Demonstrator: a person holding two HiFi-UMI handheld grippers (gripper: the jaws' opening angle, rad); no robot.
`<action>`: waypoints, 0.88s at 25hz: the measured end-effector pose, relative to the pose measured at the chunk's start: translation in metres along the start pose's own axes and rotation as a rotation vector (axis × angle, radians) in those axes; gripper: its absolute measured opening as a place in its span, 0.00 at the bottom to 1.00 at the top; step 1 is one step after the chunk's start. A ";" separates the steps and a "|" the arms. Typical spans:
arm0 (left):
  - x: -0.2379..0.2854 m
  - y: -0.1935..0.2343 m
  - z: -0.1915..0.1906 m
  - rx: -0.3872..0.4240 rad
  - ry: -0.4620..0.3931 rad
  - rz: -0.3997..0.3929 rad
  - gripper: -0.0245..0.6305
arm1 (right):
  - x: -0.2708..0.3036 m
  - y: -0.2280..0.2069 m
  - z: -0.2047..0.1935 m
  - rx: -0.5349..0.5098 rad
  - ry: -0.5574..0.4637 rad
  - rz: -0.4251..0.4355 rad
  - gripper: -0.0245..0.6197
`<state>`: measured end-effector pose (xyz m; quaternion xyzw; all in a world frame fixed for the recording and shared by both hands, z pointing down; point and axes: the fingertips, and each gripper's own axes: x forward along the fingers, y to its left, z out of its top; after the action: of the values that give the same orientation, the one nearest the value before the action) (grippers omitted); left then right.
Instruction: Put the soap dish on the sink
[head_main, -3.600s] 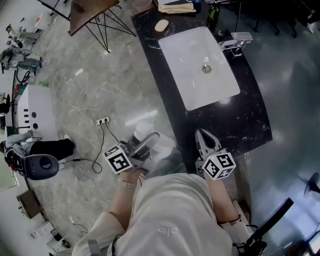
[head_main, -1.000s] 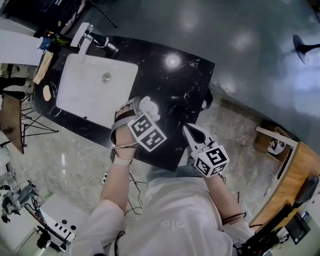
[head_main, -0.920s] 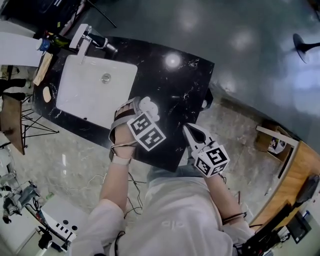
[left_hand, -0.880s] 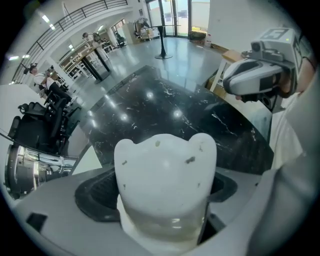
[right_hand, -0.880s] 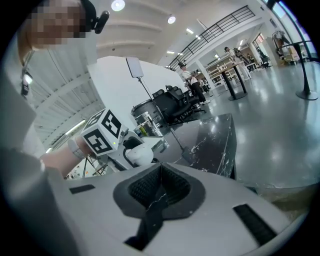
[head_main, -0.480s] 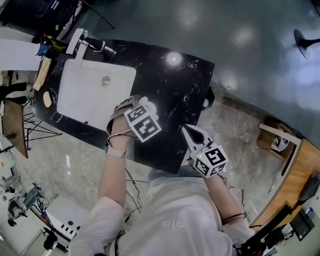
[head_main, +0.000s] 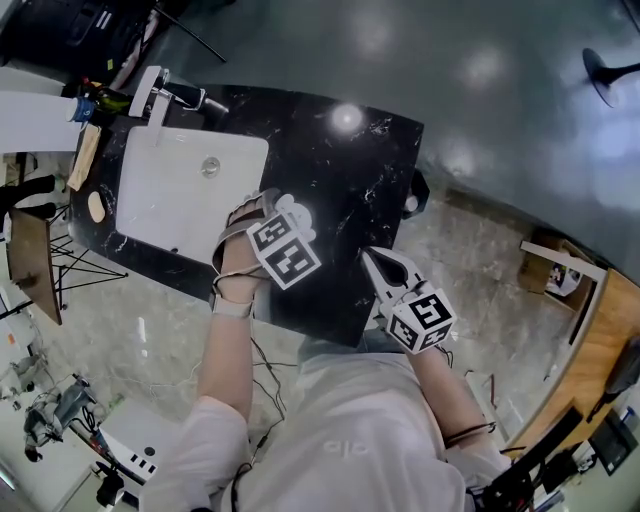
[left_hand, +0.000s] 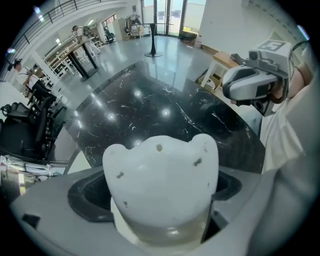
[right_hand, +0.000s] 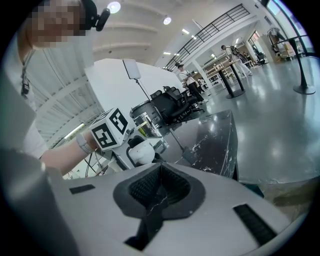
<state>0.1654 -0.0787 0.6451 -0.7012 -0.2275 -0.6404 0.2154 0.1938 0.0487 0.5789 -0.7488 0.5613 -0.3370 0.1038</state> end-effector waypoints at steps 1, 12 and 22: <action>-0.001 0.001 0.001 0.006 -0.001 0.019 0.85 | 0.000 0.001 0.000 0.000 -0.001 0.000 0.07; -0.038 0.009 0.011 -0.031 -0.086 0.114 0.85 | -0.003 0.011 0.006 -0.015 -0.012 0.014 0.07; -0.092 0.000 0.015 -0.163 -0.252 0.131 0.85 | -0.004 0.032 0.022 -0.050 -0.029 0.048 0.07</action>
<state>0.1704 -0.0738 0.5516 -0.8044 -0.1538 -0.5485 0.1686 0.1819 0.0364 0.5438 -0.7421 0.5857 -0.3097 0.1014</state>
